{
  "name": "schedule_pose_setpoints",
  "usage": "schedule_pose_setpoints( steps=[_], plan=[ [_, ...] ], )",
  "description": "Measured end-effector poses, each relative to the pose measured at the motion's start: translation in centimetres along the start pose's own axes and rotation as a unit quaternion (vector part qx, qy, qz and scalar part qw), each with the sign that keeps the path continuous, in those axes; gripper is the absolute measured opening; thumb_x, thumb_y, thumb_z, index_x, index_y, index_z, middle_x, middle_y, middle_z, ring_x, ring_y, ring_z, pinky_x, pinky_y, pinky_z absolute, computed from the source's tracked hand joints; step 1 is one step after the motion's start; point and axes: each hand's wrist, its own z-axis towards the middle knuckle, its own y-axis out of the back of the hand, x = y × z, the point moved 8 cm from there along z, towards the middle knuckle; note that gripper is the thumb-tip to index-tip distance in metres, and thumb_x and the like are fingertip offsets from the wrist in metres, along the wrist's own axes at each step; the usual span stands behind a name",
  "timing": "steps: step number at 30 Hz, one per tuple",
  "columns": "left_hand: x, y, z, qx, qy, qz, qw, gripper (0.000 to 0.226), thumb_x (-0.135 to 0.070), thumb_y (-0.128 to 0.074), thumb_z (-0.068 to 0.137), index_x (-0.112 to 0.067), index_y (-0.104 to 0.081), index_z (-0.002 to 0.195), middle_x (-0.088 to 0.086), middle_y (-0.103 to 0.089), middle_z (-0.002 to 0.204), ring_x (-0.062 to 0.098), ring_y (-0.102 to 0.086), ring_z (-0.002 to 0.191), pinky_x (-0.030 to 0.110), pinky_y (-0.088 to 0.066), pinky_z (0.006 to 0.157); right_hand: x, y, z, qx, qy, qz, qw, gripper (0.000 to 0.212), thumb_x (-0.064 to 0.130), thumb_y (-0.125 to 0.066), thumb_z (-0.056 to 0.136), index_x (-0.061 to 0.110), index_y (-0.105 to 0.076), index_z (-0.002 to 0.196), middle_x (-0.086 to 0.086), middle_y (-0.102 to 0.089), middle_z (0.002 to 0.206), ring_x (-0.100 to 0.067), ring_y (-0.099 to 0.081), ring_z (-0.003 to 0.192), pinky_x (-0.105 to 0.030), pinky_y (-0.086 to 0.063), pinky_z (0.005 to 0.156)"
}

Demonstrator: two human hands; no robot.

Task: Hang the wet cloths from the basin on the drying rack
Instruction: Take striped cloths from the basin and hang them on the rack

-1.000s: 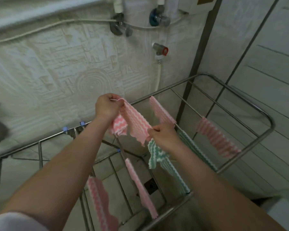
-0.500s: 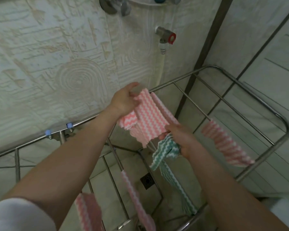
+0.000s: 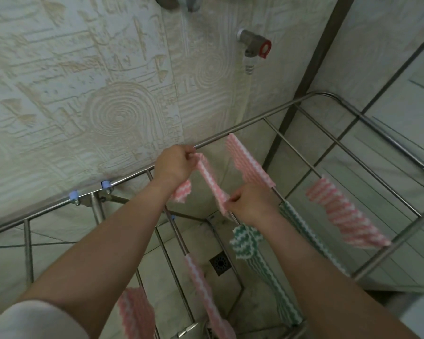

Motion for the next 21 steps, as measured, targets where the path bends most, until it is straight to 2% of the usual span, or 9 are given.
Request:
schedule_pose_setpoints(
  steps=[4, 8, 12, 14, 16, 19, 21],
  plan=[
    [-0.6, 0.4, 0.8, -0.025, -0.013, 0.033, 0.999, 0.018, -0.020, -0.058, 0.087, -0.017, -0.072, 0.097, 0.008, -0.072, 0.095, 0.027, -0.066, 0.090, 0.030, -0.048, 0.074, 0.3, 0.1, 0.0, -0.013, 0.008, 0.017, 1.000, 0.025, 0.031, -0.064, 0.087, 0.010, -0.076, 0.092, -0.005, -0.074, 0.089, -0.017, -0.067, 0.077, -0.027, -0.050, 0.061],
    [-0.5, 0.5, 1.1, -0.023, 0.004, 0.049, 0.999, 0.020, -0.014, -0.053, 0.086, -0.011, -0.072, 0.093, 0.013, -0.070, 0.094, 0.031, -0.064, 0.090, 0.028, -0.042, 0.070, -0.2, 0.3, 0.0, -0.035, 0.002, 0.038, 0.999, 0.020, 0.019, -0.063, 0.085, 0.003, -0.075, 0.088, -0.009, -0.074, 0.089, -0.019, -0.068, 0.079, -0.033, -0.055, 0.068],
    [1.1, 0.6, 1.1, -0.005, 0.048, -0.017, 0.999, 0.014, -0.015, -0.057, 0.086, -0.012, -0.071, 0.090, 0.006, -0.070, 0.088, 0.022, -0.063, 0.082, 0.024, -0.041, 0.069, -1.2, 0.5, -0.3, -0.016, -0.043, 0.183, 0.982, 0.007, 0.007, -0.072, 0.078, 0.010, -0.074, 0.072, -0.004, -0.071, 0.078, -0.017, -0.066, 0.076, -0.031, -0.055, 0.067],
    [1.6, 0.2, 0.9, 0.000, 0.061, -0.050, 0.997, 0.010, -0.018, -0.063, 0.085, -0.015, -0.071, 0.090, 0.003, -0.070, 0.088, 0.017, -0.062, 0.081, 0.024, -0.043, 0.072, -2.0, 0.4, -0.4, -0.007, -0.078, 0.278, 0.957, 0.016, 0.002, -0.075, 0.074, 0.015, -0.069, 0.067, 0.001, -0.067, 0.073, -0.013, -0.062, 0.073, -0.022, -0.047, 0.062],
    [2.2, -0.4, 0.7, 0.003, 0.083, -0.103, 0.991, 0.010, -0.019, -0.068, 0.083, -0.015, -0.071, 0.093, 0.001, -0.069, 0.088, 0.015, -0.063, 0.082, 0.023, -0.045, 0.075, -2.8, 0.1, -0.5, -0.005, -0.108, 0.342, 0.933, 0.018, 0.003, -0.076, 0.074, 0.012, -0.063, 0.065, -0.002, -0.065, 0.070, -0.014, -0.060, 0.071, -0.023, -0.046, 0.063],
    [2.9, -1.2, 0.4, 0.011, 0.115, -0.146, 0.983, 0.006, -0.014, -0.070, 0.081, -0.013, -0.074, 0.085, 0.004, -0.071, 0.084, 0.018, -0.066, 0.081, 0.027, -0.051, 0.078, -3.3, -0.5, -0.3, 0.012, -0.130, 0.354, 0.926, 0.020, 0.016, -0.076, 0.078, 0.004, -0.064, 0.067, -0.010, -0.067, 0.077, -0.024, -0.063, 0.081, -0.029, -0.050, 0.071],
    [3.0, -1.4, 0.2, 0.024, 0.130, -0.151, 0.980, 0.008, -0.013, -0.066, 0.080, -0.010, -0.073, 0.079, 0.008, -0.071, 0.078, 0.019, -0.064, 0.072, 0.029, -0.050, 0.071, -3.4, -0.9, -0.1, 0.034, -0.137, 0.351, 0.926, 0.020, 0.017, -0.078, 0.075, -0.001, -0.069, 0.076, -0.011, -0.070, 0.078, -0.026, -0.066, 0.085, -0.038, -0.055, 0.080]
  ],
)
